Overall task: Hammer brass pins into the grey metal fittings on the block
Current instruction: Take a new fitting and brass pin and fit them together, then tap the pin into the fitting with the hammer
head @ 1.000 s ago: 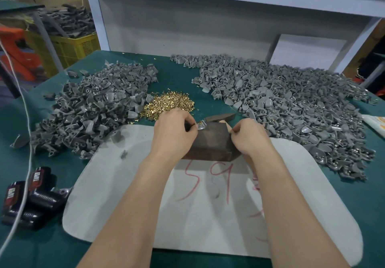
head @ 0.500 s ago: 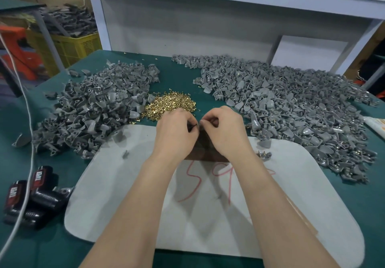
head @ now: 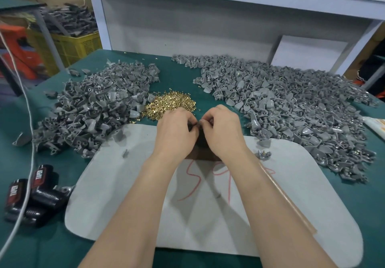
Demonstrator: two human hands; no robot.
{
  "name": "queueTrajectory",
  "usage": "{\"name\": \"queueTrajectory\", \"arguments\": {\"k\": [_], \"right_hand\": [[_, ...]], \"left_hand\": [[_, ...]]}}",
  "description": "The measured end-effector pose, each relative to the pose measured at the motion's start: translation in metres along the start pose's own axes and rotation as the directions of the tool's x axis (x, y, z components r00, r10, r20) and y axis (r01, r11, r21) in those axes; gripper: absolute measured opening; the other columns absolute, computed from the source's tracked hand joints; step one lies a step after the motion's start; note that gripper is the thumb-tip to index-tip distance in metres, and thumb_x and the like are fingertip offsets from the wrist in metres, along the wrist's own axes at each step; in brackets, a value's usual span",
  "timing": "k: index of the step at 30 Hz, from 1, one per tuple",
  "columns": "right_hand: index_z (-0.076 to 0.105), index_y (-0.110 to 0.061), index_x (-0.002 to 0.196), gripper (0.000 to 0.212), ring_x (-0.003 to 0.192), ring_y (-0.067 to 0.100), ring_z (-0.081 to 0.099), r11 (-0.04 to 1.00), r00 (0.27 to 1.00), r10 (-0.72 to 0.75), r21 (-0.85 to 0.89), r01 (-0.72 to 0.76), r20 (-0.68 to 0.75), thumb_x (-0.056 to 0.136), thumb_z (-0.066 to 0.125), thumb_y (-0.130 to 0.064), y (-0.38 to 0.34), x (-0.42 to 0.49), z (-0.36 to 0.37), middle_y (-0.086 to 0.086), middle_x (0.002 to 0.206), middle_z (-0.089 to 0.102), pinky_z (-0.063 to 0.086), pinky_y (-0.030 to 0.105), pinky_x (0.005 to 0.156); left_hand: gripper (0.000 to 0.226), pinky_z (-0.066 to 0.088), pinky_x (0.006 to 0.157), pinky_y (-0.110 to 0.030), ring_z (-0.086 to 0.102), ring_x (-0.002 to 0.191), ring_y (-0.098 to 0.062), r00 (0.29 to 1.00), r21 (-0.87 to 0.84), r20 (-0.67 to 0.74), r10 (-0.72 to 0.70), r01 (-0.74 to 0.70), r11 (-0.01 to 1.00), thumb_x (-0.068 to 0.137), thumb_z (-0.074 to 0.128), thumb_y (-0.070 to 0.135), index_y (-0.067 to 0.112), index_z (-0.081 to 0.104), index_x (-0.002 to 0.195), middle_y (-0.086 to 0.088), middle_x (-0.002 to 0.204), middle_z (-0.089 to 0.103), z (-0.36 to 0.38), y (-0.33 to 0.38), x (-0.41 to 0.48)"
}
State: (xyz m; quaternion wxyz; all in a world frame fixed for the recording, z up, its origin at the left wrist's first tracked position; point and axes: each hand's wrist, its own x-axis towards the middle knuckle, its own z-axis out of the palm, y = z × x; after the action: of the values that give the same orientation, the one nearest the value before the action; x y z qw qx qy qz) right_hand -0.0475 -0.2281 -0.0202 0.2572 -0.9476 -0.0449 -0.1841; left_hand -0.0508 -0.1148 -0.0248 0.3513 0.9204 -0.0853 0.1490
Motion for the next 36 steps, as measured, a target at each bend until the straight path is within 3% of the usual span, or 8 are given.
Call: {"name": "queueTrajectory", "arguments": {"k": [9, 15, 18, 22, 26, 30, 33, 36], "right_hand": [[0.065, -0.01, 0.081, 0.009, 0.089, 0.022, 0.054, 0.996, 0.999, 0.021, 0.087, -0.019, -0.025, 0.088, 0.06, -0.014, 0.005, -0.001, 0.001, 0.005, 0.094, 0.057, 0.038, 0.029, 0.081], [0.072, -0.012, 0.098, 0.019, 0.098, 0.024, 0.056, 0.993, 0.998, 0.055, 0.104, -0.05, -0.04, 0.092, 0.055, -0.019, 0.012, 0.001, -0.012, 0.009, 0.103, 0.064, 0.036, 0.027, 0.088], [0.067, -0.011, 0.107, 0.027, 0.103, 0.03, 0.059, 0.959, 0.959, 0.279, -0.031, -0.281, -0.056, 0.095, 0.05, -0.028, 0.038, 0.004, -0.029, 0.012, 0.109, 0.066, 0.046, 0.035, 0.091], [0.065, -0.007, 0.102, 0.022, 0.098, 0.033, 0.06, 0.866, 0.862, 0.455, -0.341, -0.367, 0.226, 0.09, 0.052, -0.021, 0.049, 0.0, -0.026, 0.016, 0.105, 0.065, 0.047, 0.034, 0.081], [0.059, -0.003, 0.093, 0.025, 0.085, 0.033, 0.056, 0.897, 0.876, 0.421, -0.25, -0.363, 0.236, 0.095, 0.045, -0.023, 0.046, 0.004, -0.028, 0.019, 0.092, 0.058, 0.044, 0.033, 0.073], [0.049, -0.005, 0.104, 0.019, 0.079, 0.03, 0.062, 0.917, 0.89, 0.398, -0.094, -0.387, 0.222, 0.093, 0.049, -0.021, 0.045, 0.002, -0.046, 0.013, 0.091, 0.061, 0.043, 0.03, 0.059], [0.054, -0.011, 0.112, 0.026, 0.082, 0.029, 0.061, 0.947, 0.938, 0.318, 0.006, -0.322, 0.141, 0.093, 0.05, -0.029, 0.035, -0.002, -0.061, 0.011, 0.096, 0.064, 0.047, 0.033, 0.069], [0.059, -0.02, 0.118, 0.027, 0.09, 0.031, 0.061, 0.991, 0.991, 0.134, -0.011, -0.134, -0.002, 0.094, 0.053, -0.029, 0.02, -0.011, -0.068, 0.006, 0.098, 0.066, 0.047, 0.035, 0.077]], "left_hand": [[0.009, 0.045, 0.085, -0.043, 0.056, 0.096, -0.029, 1.0, -0.002, -0.014, -0.021, 0.021, 1.0, 0.085, 0.061, 0.015, 0.013, 0.07, 0.084, -0.002, 0.094, 0.065, 0.001, 0.001, 0.0], [0.008, 0.045, 0.085, -0.043, 0.056, 0.094, -0.028, 1.0, -0.007, -0.016, -0.017, 0.017, 1.0, 0.086, 0.064, 0.016, 0.013, 0.07, 0.08, -0.002, 0.092, 0.064, 0.0, 0.001, -0.001], [0.01, 0.046, 0.086, -0.041, 0.055, 0.096, -0.026, 1.0, 0.001, -0.011, -0.023, 0.023, 1.0, 0.087, 0.063, 0.017, 0.014, 0.07, 0.081, 0.0, 0.093, 0.064, -0.001, 0.001, -0.002], [0.01, 0.046, 0.086, -0.042, 0.055, 0.095, -0.024, 0.999, 0.011, -0.011, -0.031, 0.031, 0.999, 0.087, 0.063, 0.017, 0.014, 0.07, 0.081, 0.0, 0.091, 0.064, -0.002, 0.002, -0.002], [0.011, 0.047, 0.085, -0.043, 0.055, 0.094, -0.025, 0.999, 0.015, -0.004, -0.037, 0.037, 0.999, 0.086, 0.062, 0.016, 0.014, 0.07, 0.079, 0.0, 0.091, 0.064, -0.003, 0.002, -0.002], [0.011, 0.046, 0.086, -0.043, 0.055, 0.094, -0.026, 0.999, 0.021, -0.006, -0.037, 0.037, 0.999, 0.087, 0.062, 0.016, 0.015, 0.07, 0.079, 0.0, 0.091, 0.064, -0.003, 0.001, -0.002], [0.012, 0.044, 0.086, -0.042, 0.054, 0.095, -0.026, 1.0, 0.028, -0.013, -0.028, 0.028, 0.999, 0.087, 0.062, 0.017, 0.016, 0.069, 0.077, 0.0, 0.092, 0.064, -0.003, 0.0, -0.002], [0.01, 0.044, 0.086, -0.041, 0.054, 0.095, -0.026, 1.0, 0.04, -0.016, -0.019, 0.02, 0.999, 0.087, 0.063, 0.018, 0.015, 0.069, 0.08, 0.0, 0.093, 0.064, -0.003, 0.0, -0.002]]}}
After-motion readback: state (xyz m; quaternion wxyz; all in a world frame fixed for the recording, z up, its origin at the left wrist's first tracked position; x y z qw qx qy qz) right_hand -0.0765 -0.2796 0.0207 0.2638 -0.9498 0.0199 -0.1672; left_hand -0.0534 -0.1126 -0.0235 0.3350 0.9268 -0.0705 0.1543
